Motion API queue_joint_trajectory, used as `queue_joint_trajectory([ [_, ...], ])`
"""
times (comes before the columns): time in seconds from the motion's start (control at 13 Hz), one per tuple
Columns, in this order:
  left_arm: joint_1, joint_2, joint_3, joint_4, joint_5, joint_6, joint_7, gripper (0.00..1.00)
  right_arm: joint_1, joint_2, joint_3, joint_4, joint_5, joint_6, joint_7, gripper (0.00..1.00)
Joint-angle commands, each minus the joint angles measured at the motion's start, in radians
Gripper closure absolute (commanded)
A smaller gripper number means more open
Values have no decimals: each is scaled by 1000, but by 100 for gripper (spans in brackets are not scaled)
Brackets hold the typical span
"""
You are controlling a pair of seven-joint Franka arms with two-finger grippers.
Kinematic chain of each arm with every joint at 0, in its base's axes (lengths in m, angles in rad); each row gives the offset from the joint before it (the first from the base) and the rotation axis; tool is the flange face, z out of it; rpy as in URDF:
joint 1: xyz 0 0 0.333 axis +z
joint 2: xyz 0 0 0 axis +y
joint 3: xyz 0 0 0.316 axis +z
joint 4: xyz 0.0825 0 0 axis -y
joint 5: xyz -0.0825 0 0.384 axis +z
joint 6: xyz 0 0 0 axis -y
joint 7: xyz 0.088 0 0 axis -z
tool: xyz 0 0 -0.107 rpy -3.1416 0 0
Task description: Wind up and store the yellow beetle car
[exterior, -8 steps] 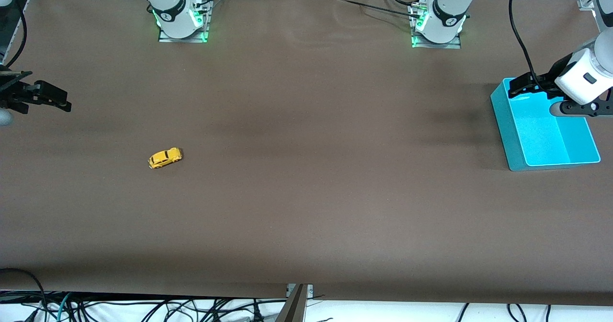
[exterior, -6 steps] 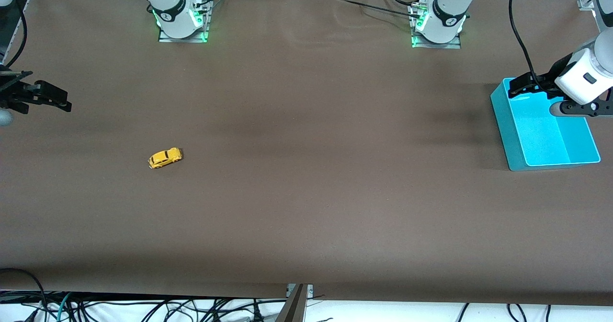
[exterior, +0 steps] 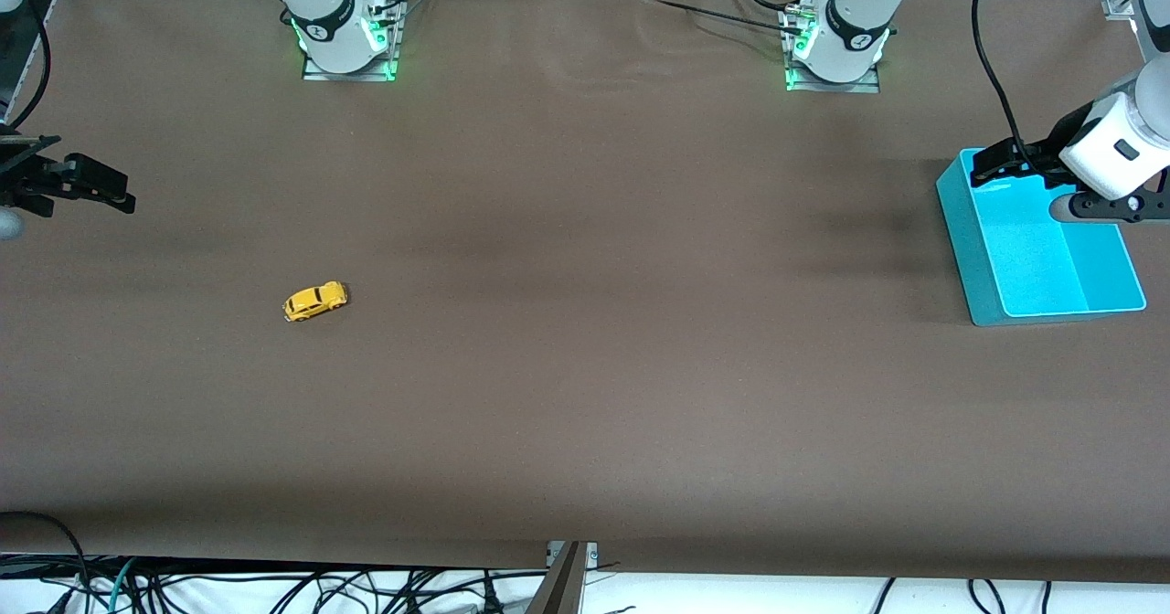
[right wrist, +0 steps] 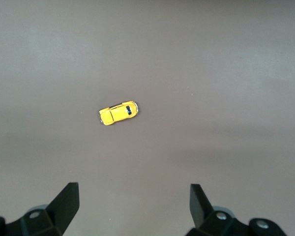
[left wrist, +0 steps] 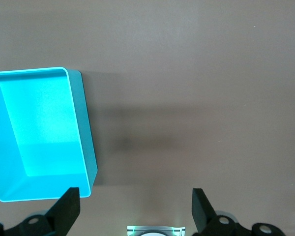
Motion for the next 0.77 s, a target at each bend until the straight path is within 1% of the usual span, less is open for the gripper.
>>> queue_joint_trajectory([
  [0.0, 3, 3, -5, 13, 21, -18, -8, 0, -8, -7, 18, -4, -10, 0, 5, 1],
  [0.31, 5, 6, -5, 13, 21, -18, -6, 0, 31, -5, 24, -7, -9, -1, 3, 1],
  [0.54, 6, 6, -7, 13, 21, -18, -6, 0, 117, 6, 24, -8, -9, -27, 2, 1],
  [0.69, 6, 6, -5, 13, 23, -18, -5, 0, 130, 18, 24, -10, -9, -43, -9, 1],
])
